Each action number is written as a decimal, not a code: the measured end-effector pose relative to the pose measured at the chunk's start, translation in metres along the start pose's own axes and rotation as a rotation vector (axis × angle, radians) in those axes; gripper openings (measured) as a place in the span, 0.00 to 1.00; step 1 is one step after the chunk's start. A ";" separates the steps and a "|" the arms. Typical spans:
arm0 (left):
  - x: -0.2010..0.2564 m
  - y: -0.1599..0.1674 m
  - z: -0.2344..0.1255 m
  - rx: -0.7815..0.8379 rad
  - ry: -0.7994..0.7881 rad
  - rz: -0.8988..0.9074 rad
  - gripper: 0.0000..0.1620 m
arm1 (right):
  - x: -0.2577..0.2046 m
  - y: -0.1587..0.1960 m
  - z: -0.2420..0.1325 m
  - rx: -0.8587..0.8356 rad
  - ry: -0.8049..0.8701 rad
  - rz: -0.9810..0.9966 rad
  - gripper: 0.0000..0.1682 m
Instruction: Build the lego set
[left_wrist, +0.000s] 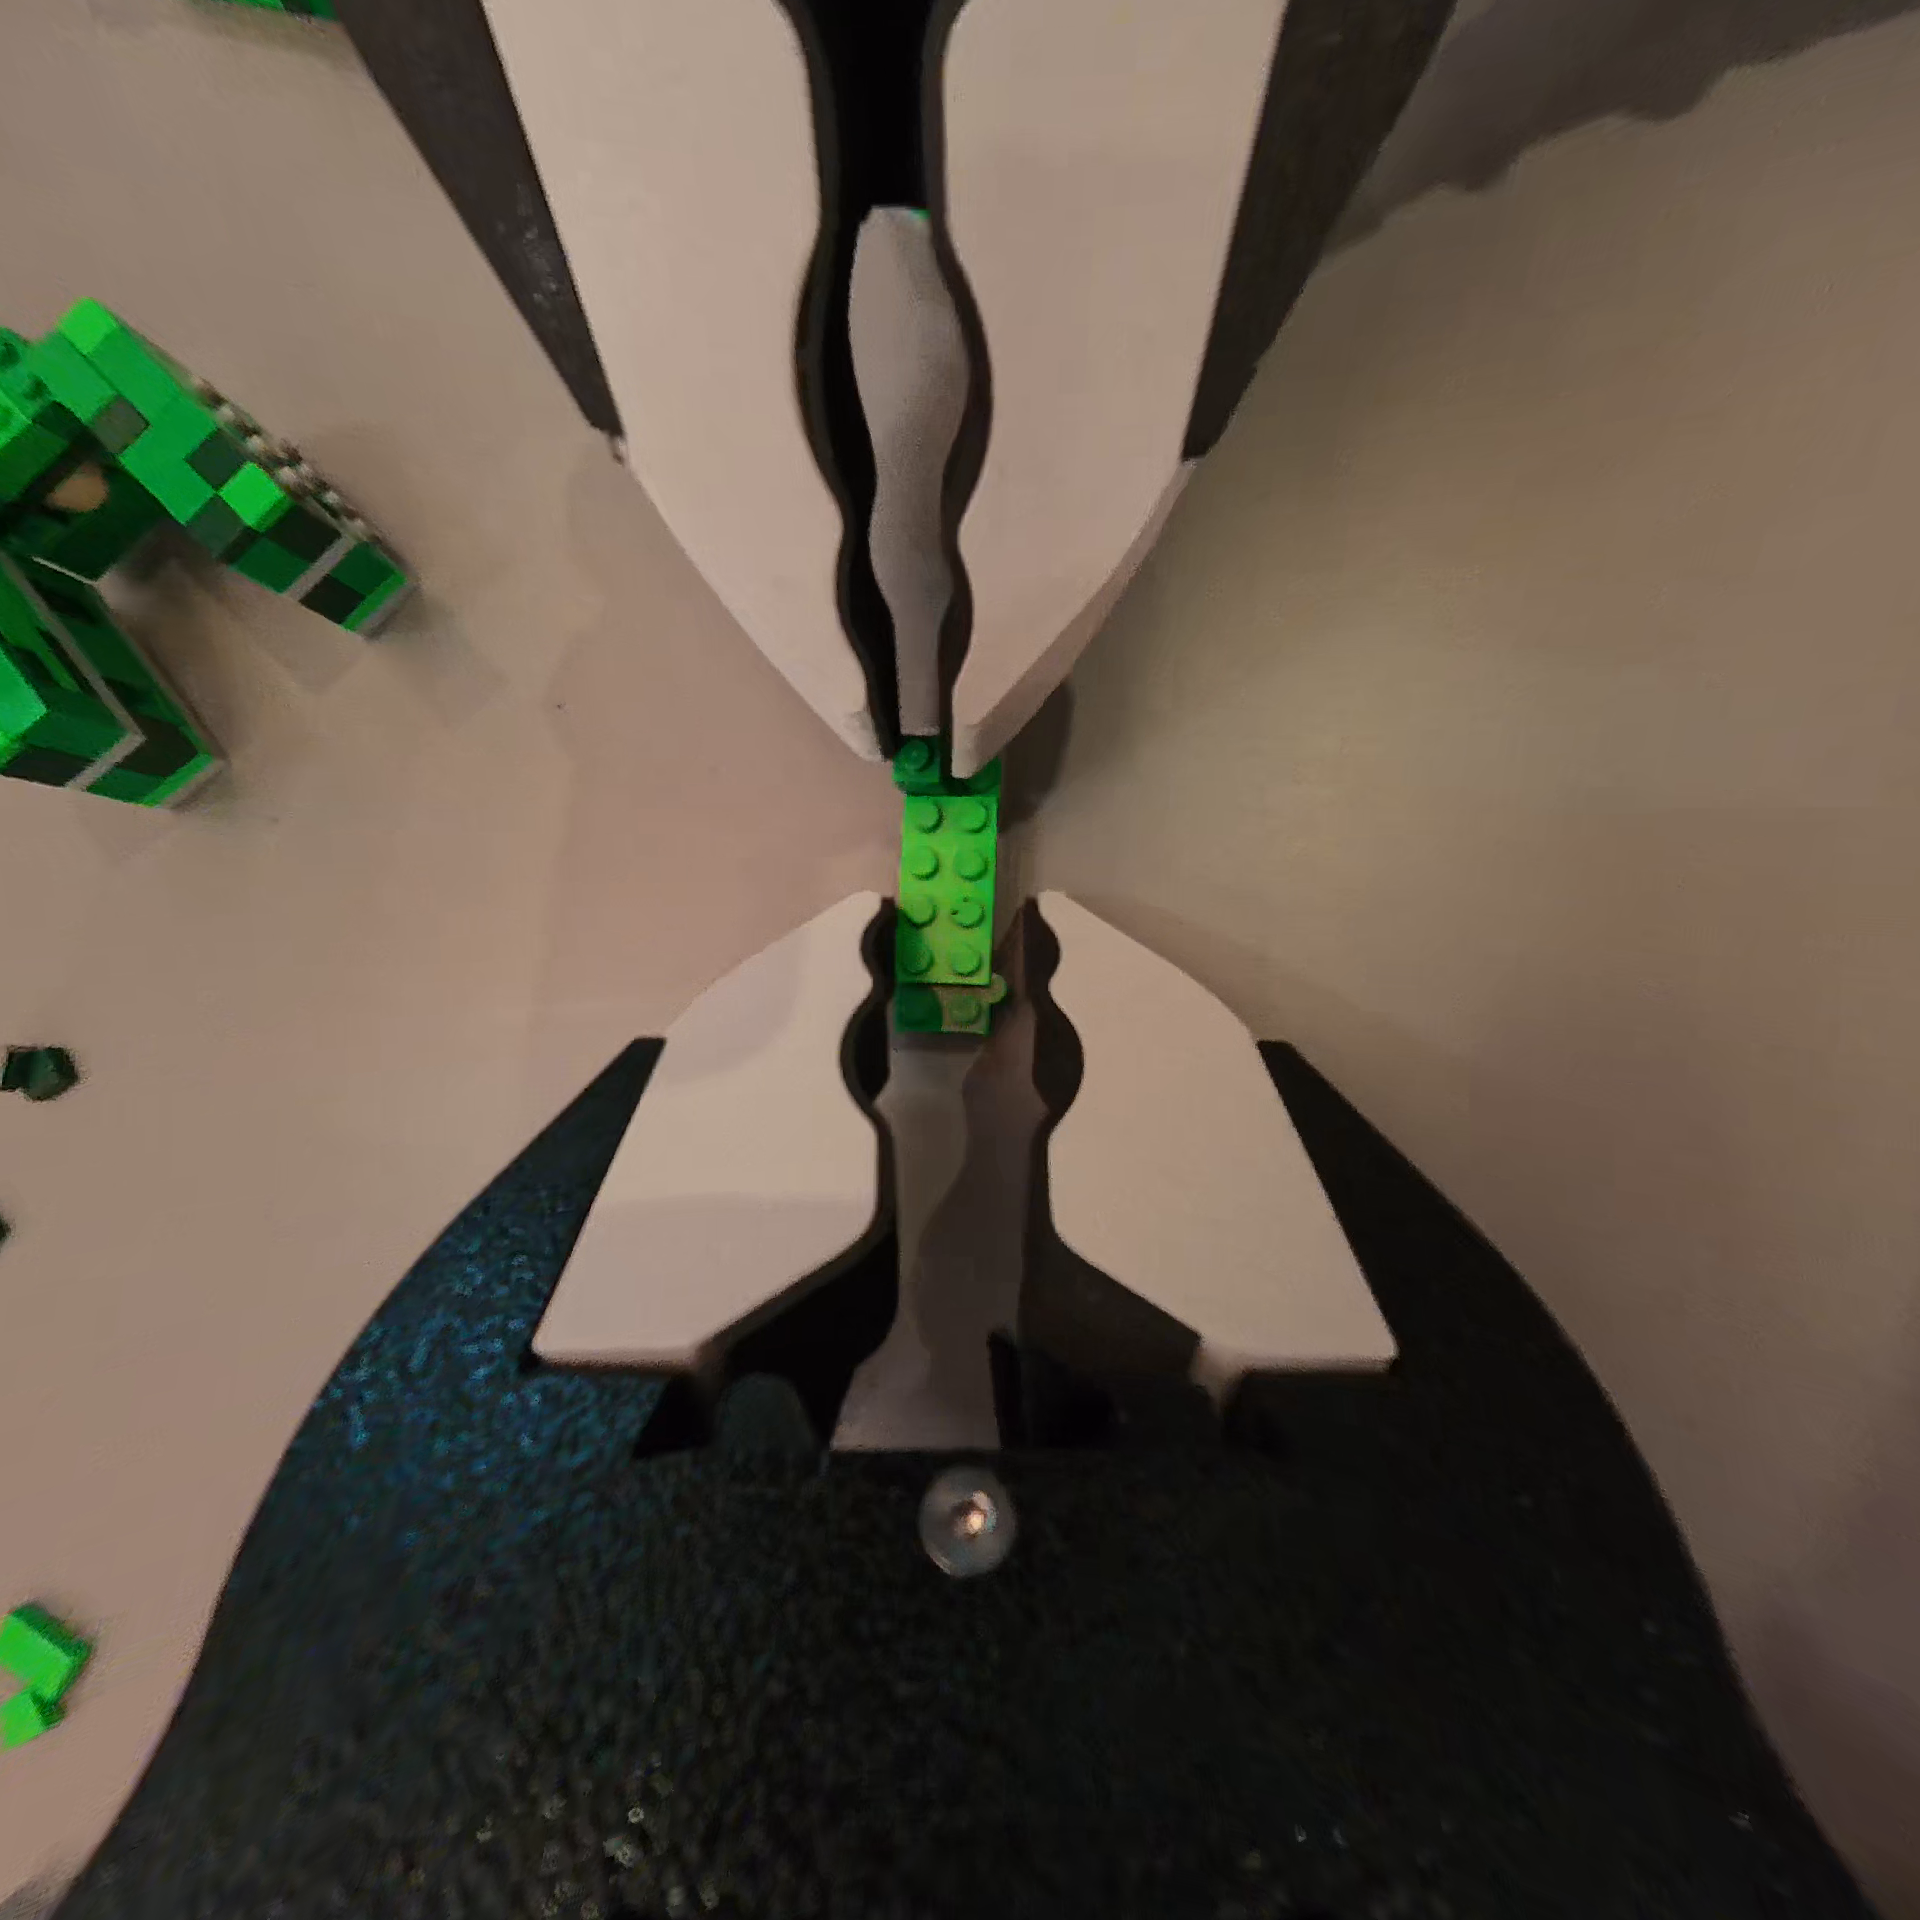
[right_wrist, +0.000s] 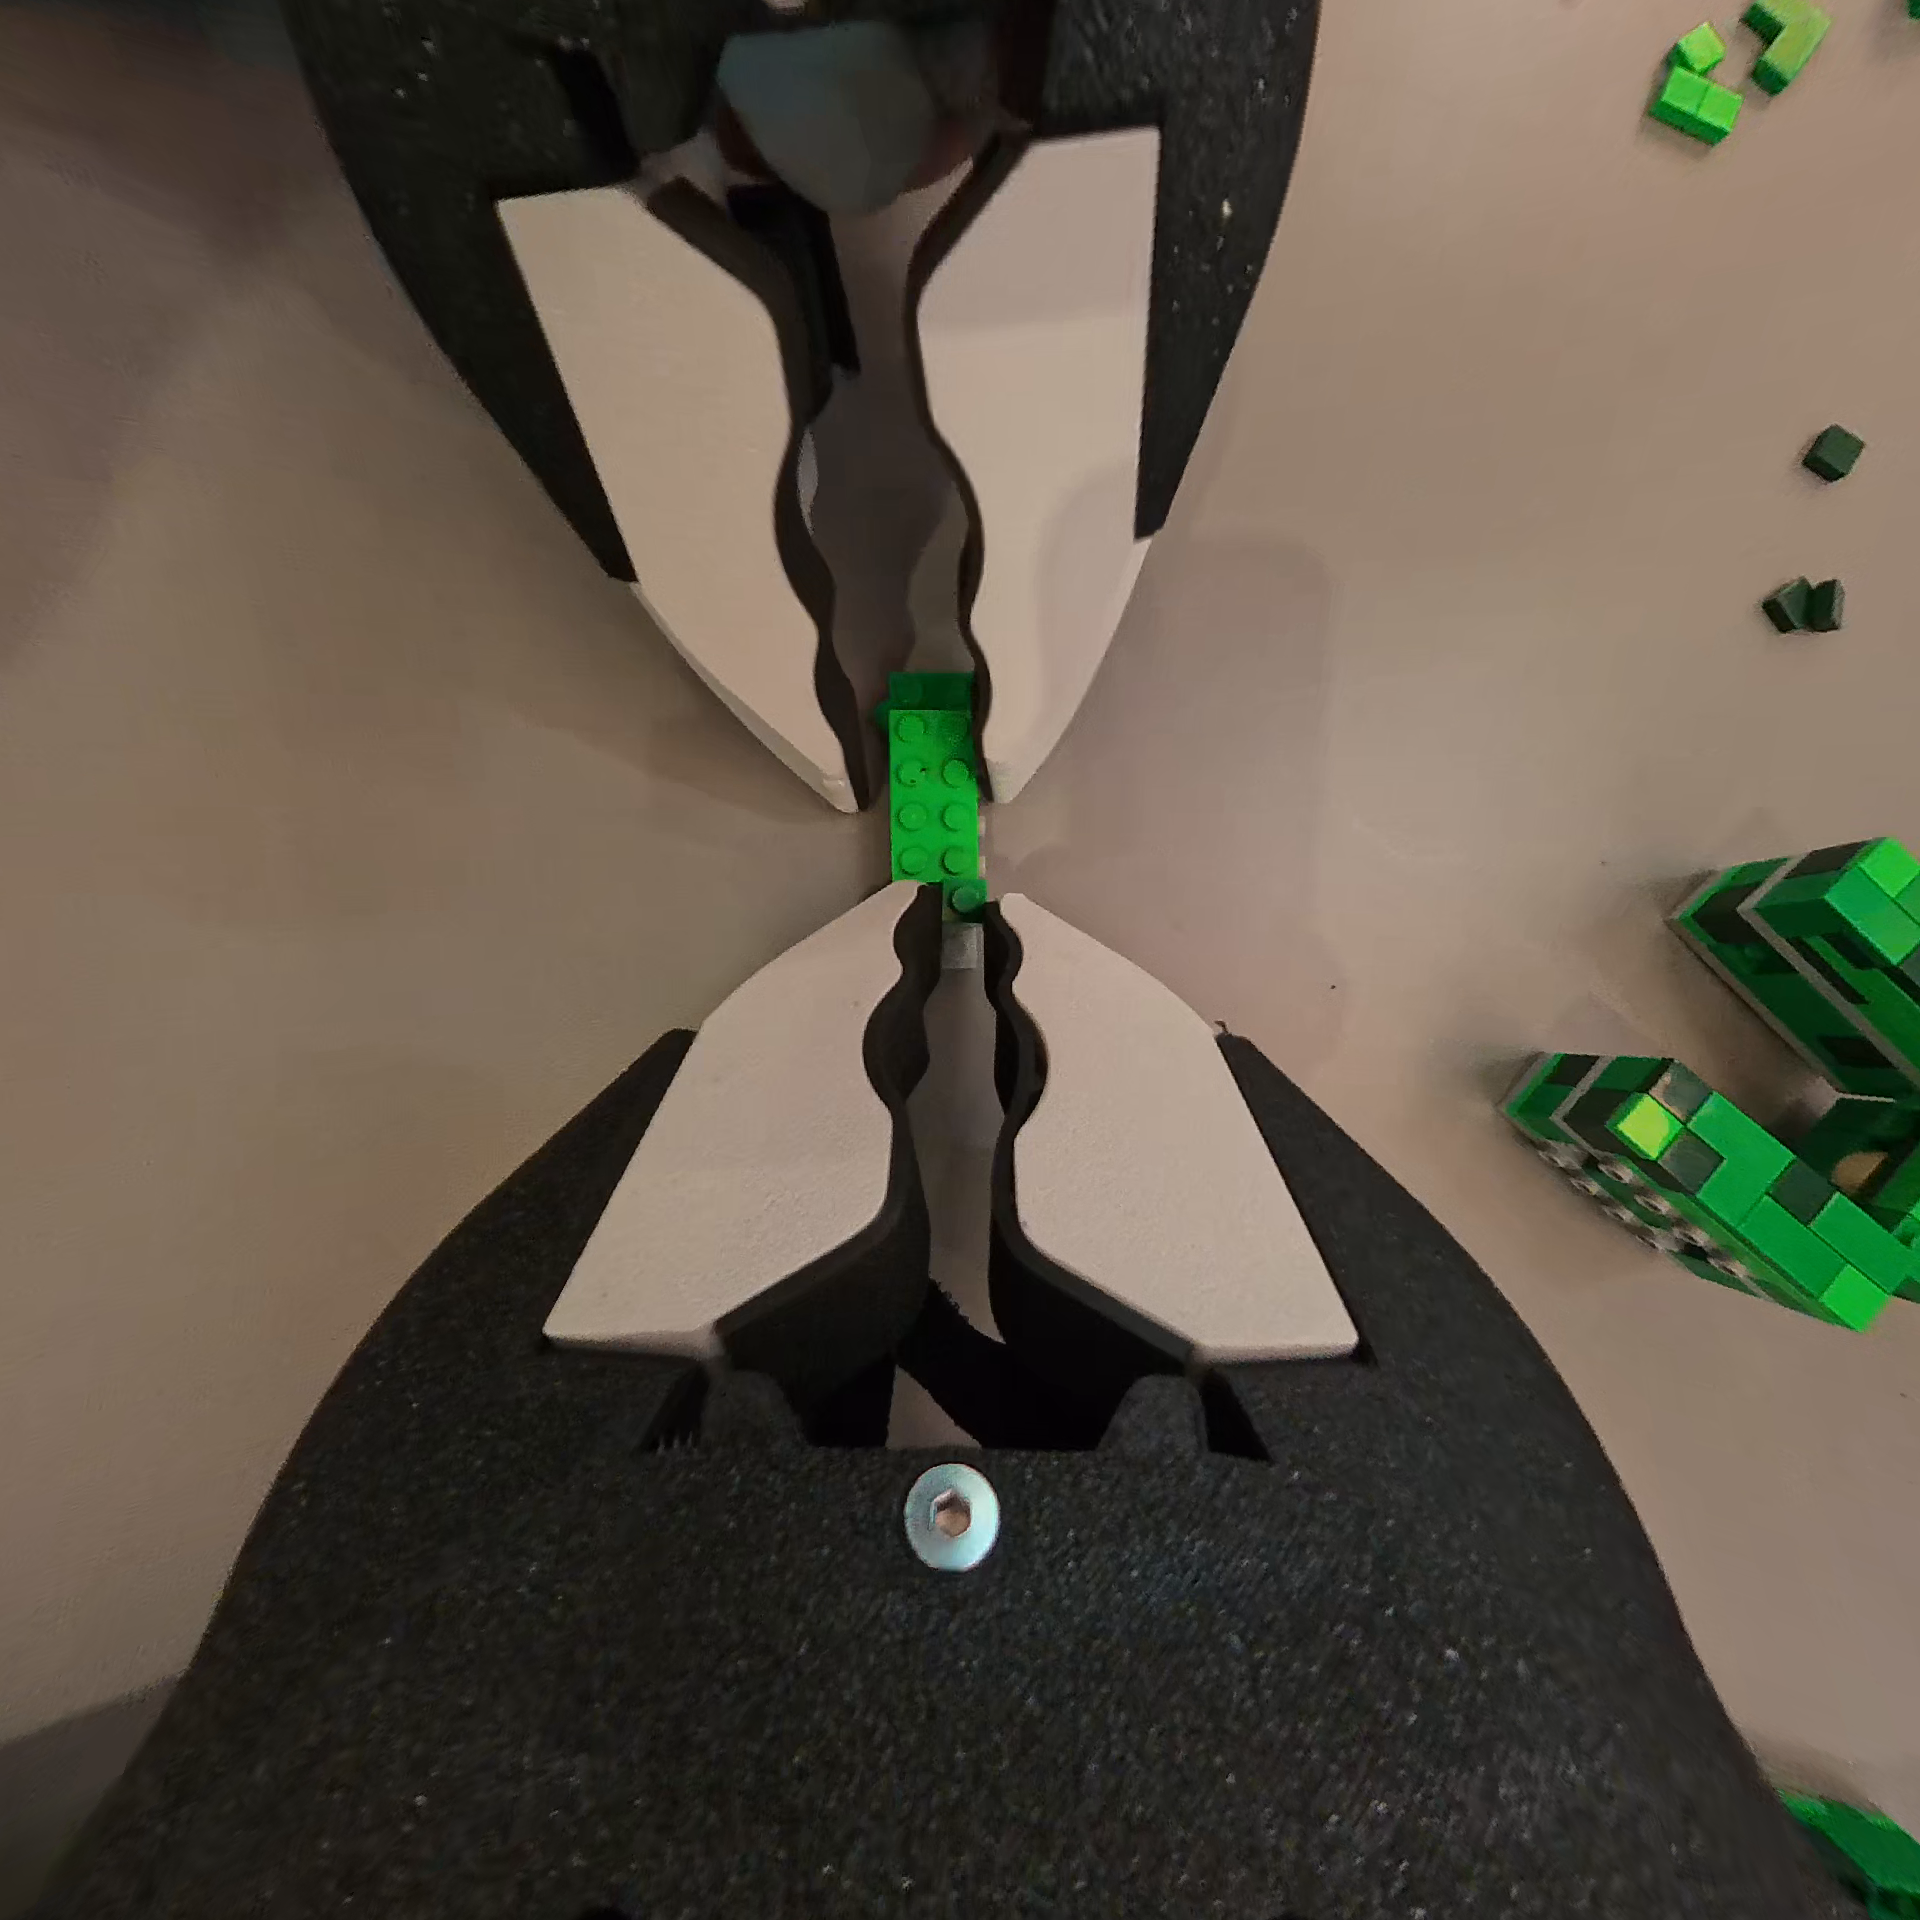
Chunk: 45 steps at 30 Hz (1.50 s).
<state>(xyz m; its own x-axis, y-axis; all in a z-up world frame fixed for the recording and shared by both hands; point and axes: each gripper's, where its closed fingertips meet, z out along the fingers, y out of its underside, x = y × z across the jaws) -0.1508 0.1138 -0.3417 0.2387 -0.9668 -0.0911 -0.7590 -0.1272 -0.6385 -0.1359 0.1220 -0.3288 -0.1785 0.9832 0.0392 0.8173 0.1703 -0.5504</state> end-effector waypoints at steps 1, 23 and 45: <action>0.001 0.000 0.000 0.007 0.015 -0.015 0.13 | -0.001 -0.001 0.000 0.006 -0.006 0.000 0.04; 0.008 -0.004 0.002 0.145 0.059 0.014 0.11 | -0.011 0.000 -0.003 0.041 0.029 -0.064 0.04; 0.012 -0.008 0.004 0.172 0.068 0.015 0.10 | -0.013 0.002 -0.005 0.024 0.040 -0.061 0.05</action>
<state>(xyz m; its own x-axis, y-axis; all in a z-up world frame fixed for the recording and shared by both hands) -0.1398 0.1044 -0.3405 0.1823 -0.9818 -0.0534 -0.6457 -0.0786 -0.7596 -0.1288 0.1095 -0.3265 -0.2048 0.9730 0.1066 0.7922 0.2288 -0.5658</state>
